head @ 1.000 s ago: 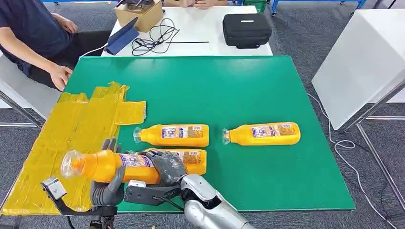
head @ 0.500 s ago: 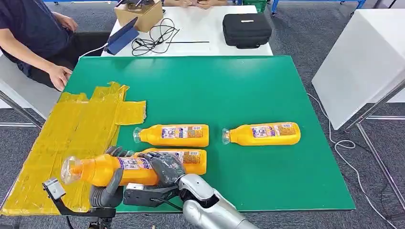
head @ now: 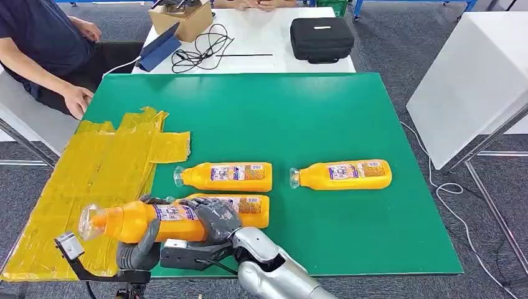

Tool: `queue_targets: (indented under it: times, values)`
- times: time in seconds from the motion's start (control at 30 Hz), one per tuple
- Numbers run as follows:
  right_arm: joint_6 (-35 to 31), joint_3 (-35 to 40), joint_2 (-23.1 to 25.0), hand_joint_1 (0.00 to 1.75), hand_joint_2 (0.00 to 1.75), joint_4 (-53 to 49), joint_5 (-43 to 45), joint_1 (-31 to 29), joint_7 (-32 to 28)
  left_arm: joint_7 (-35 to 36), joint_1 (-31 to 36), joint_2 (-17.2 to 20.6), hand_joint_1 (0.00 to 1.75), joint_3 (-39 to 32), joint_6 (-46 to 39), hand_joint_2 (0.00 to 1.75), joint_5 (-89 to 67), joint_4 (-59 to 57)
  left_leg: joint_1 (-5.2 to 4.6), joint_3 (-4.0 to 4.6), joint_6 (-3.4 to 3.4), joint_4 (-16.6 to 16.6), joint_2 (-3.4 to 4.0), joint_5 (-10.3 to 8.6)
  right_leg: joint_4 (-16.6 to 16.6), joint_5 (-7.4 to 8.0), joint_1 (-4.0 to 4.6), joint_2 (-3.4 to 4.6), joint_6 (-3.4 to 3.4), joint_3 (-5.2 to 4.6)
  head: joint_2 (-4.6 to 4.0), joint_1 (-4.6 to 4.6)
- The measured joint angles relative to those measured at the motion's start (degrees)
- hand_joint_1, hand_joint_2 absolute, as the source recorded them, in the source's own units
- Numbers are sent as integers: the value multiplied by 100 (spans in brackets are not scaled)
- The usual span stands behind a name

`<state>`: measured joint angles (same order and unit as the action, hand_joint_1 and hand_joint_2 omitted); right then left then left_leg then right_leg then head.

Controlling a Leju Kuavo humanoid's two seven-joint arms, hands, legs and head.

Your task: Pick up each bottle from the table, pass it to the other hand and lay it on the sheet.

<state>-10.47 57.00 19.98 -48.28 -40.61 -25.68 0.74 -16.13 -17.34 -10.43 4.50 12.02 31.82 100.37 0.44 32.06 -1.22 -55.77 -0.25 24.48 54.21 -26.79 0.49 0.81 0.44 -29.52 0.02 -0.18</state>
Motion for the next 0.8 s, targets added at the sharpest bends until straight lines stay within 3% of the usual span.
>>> queue_targets:
  times: [0.03, 0.27, 0.6, 0.8]
  values:
    - [-9, -15, 0, 0, 0, 11, 9, 1, -17, 0, 5, -4, 175, 0, 2, 175, 2, 0, 0, 0, 0, 0, 0, 0, 0, 0, 0, 0, 0, 0, 0, 2]
    - [94, -400, -234, 0, 0, -232, 772, 340, -701, -57, 93, -20, 175, -22, 147, 175, 68, -20, 0, 1, 0, 0, -6, 0, -1, 0, -1, -2, 0, 2, 0, 2]
    - [730, -2143, -1504, 0, 0, -3424, 1248, 2016, -1607, -264, 120, -179, 175, -811, 896, 175, -509, 186, -12, 14, -2, -1, -24, 2, -2, -1, -9, -12, 1, 0, 0, 2]
    - [822, -2642, -1775, 0, 0, -4290, 1363, 2396, -1792, -264, 121, -271, 175, -1064, 988, 175, -666, 243, -7, 8, -2, -2, -21, 2, -2, 0, -6, -12, 1, 1, 0, 0]
